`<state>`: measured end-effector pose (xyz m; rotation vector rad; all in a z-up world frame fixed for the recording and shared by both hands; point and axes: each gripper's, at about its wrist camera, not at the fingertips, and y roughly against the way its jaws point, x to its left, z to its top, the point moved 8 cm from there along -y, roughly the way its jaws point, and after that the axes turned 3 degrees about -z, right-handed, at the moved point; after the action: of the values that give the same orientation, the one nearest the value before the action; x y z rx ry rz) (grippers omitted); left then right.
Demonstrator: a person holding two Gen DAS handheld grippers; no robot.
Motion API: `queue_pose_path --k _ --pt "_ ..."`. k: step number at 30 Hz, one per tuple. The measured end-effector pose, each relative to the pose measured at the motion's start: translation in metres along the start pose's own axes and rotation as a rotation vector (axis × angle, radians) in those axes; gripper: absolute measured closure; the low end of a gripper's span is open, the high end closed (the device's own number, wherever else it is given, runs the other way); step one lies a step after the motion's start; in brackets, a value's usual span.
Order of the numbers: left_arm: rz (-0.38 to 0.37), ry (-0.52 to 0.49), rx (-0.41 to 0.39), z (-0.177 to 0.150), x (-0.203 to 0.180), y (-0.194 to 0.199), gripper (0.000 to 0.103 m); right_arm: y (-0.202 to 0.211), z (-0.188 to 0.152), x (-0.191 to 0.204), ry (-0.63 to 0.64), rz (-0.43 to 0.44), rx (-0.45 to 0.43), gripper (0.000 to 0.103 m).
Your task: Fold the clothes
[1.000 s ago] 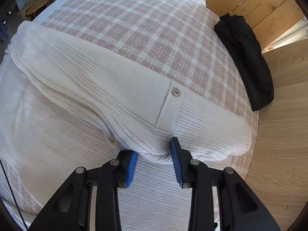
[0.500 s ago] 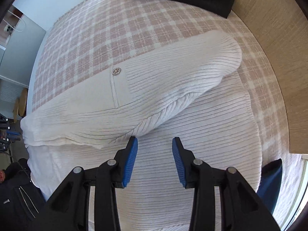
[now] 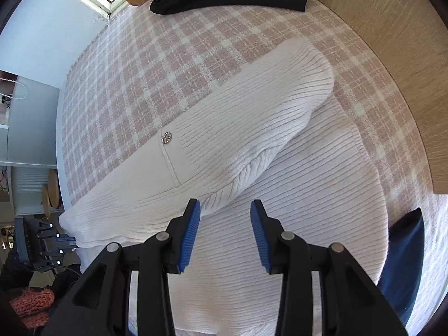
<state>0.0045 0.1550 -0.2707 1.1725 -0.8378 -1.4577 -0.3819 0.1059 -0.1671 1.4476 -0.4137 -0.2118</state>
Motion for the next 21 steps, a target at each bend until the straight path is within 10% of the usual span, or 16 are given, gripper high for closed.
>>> queue_pose_path --k 11,21 --pt "-0.037 0.022 -0.003 -0.014 0.002 0.022 0.093 -0.022 -0.001 0.016 0.118 -0.138 0.066 0.066" --pt "-0.007 0.117 -0.100 0.016 0.051 0.035 0.090 -0.013 -0.003 0.061 0.302 -0.273 -0.068 0.066"
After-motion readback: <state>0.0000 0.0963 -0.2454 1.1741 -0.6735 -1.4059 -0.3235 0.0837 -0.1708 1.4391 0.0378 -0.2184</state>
